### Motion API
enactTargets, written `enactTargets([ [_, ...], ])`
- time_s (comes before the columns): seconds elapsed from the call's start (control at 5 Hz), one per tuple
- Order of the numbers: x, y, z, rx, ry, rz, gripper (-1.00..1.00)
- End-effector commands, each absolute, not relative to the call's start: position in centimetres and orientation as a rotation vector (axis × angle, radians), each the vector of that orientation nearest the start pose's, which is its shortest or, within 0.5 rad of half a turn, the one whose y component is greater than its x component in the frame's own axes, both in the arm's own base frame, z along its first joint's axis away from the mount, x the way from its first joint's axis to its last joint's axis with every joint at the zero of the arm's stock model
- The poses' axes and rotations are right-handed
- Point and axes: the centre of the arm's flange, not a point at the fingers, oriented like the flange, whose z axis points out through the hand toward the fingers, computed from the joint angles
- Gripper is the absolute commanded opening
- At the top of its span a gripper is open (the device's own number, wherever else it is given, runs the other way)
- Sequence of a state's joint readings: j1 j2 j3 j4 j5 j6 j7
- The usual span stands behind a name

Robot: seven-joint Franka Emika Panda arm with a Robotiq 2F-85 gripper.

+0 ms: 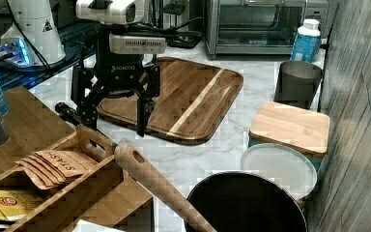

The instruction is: Open the drawer.

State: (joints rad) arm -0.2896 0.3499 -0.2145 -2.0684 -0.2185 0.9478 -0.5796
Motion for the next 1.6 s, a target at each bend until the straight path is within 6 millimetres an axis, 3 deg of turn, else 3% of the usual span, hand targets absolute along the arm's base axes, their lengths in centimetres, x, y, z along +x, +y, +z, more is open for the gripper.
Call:
enactTargets([
  [0.2, 53.6, -29.0, 26.4, -3.317, 0.691, -0.067, 1.00],
  [0.6, 53.7, -29.1, 24.6, -3.302, 0.602, -0.127, 1.00],
  [1.0, 54.1, -27.9, 24.4, -3.255, 0.602, -0.070, 1.00],
  [1.2, 54.0, -26.7, 25.4, -3.245, 0.575, -0.093, 1.00],
  [1.4, 54.1, -24.2, 27.1, -3.226, 0.459, -0.154, 1.00],
  [1.6, 54.2, -20.3, 28.4, -3.196, 0.392, -0.196, 1.00],
])
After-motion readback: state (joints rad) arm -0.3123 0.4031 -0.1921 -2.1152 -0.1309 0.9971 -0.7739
